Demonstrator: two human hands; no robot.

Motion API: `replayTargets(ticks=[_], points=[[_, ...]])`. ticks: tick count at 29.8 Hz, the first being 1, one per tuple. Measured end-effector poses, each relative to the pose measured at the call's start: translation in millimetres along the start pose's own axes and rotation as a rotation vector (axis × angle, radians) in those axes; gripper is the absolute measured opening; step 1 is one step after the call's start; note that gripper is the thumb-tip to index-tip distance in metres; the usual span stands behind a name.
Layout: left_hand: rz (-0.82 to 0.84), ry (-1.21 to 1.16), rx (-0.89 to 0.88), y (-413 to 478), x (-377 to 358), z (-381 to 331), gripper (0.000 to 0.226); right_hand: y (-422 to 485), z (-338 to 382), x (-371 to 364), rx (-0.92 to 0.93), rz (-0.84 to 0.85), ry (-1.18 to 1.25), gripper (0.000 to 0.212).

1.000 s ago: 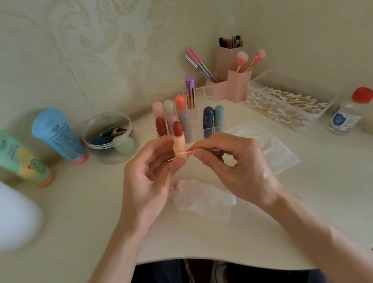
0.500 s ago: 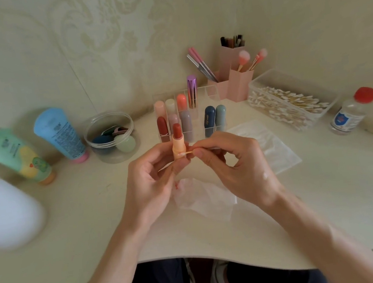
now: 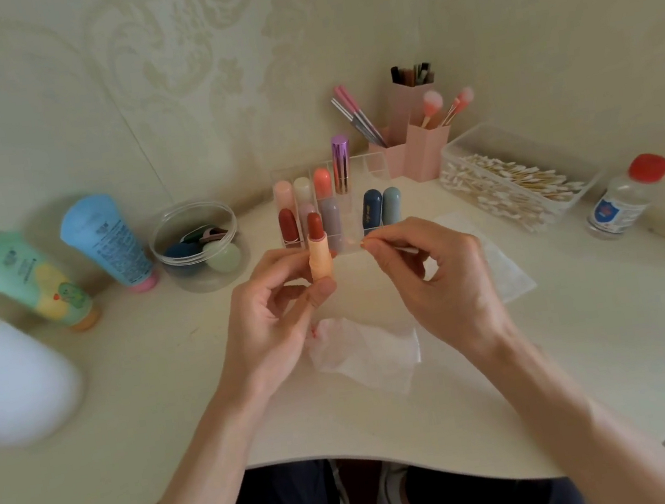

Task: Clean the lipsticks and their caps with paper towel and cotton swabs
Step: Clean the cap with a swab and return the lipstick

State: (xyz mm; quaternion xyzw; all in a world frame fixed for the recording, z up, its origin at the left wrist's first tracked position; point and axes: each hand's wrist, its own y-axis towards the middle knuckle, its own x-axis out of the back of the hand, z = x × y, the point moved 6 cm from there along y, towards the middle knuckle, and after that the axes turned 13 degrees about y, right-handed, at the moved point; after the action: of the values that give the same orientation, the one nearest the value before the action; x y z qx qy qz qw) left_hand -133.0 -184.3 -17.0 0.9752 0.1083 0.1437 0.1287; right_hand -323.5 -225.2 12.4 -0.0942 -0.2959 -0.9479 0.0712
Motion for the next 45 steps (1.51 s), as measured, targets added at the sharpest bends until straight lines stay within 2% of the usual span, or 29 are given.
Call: replayTargets(ticks=[6, 13, 26, 38, 45], points=[[-0.036, 0.268, 0.114, 12, -11, 10, 0.024, 5, -15, 19, -0.121, -0.133, -0.121, 0.009], [-0.097, 0.561, 0.109, 25, -24, 6, 0.021, 7, -24, 30, -0.238, -0.185, -0.177, 0.009], [-0.168, 0.693, 0.092, 29, -32, 1, 0.034, 7, -18, 31, -0.226, -0.215, -0.115, 0.009], [-0.142, 0.737, 0.097, 26, -33, 1, 0.032, 6, -14, 31, -0.186, -0.248, -0.008, 0.009], [-0.195, 0.723, 0.089, 26, -30, -2, 0.019, 6, -13, 30, -0.178, -0.251, 0.016, 0.01]])
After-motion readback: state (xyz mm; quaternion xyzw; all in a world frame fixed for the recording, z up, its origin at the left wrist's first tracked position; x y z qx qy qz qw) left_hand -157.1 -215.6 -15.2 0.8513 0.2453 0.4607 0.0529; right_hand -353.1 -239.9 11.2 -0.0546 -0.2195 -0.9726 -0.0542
